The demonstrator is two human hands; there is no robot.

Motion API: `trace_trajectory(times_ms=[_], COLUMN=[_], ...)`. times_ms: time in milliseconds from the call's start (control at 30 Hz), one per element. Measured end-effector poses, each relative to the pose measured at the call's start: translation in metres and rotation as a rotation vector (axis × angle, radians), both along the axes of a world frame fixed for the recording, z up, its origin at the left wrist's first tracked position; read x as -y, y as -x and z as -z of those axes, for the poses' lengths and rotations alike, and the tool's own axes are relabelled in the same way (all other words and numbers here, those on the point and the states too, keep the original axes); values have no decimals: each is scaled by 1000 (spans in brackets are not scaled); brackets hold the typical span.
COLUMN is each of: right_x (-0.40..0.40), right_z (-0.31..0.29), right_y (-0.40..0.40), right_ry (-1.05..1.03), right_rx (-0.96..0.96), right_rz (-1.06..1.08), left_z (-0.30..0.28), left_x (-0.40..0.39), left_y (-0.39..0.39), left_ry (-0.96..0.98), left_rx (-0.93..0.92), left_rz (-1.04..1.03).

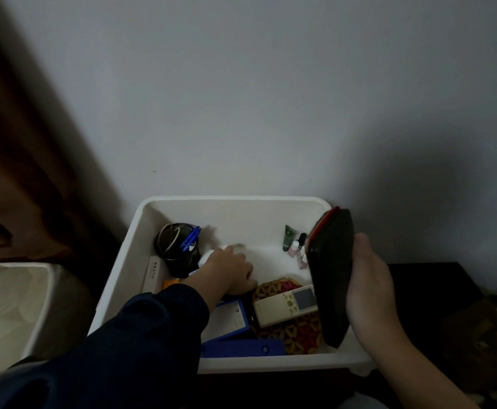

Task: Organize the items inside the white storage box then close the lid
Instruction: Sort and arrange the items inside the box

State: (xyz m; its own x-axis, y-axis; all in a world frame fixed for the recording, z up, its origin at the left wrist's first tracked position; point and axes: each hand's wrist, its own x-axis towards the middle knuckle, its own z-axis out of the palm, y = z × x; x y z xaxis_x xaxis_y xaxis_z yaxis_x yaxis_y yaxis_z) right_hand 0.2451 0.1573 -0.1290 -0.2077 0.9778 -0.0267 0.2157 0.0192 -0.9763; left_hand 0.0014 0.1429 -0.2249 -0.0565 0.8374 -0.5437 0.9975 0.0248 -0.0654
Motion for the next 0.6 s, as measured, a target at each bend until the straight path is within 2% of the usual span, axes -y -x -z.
trace_trajectory(times_ms=[133, 267, 400, 467, 600], right_x=[3, 2, 5, 7, -4], right_z=[1, 2, 7, 9, 5], right_y=[1, 2, 8, 14, 29], right_ry=[-60, -94, -251, -343, -372], right_rx=[26, 102, 289, 441, 677], right_rz=[-26, -8, -7, -13, -58], left_z=[-10, -21, -34, -40, -43], left_x=[6, 18, 29, 34, 48], left_y=[-1, -4, -4, -3, 3], left_ry=[73, 166, 198, 212, 176], left_rx=[66, 41, 25, 39, 103], left_rz=[-34, -72, -81, -87, -116])
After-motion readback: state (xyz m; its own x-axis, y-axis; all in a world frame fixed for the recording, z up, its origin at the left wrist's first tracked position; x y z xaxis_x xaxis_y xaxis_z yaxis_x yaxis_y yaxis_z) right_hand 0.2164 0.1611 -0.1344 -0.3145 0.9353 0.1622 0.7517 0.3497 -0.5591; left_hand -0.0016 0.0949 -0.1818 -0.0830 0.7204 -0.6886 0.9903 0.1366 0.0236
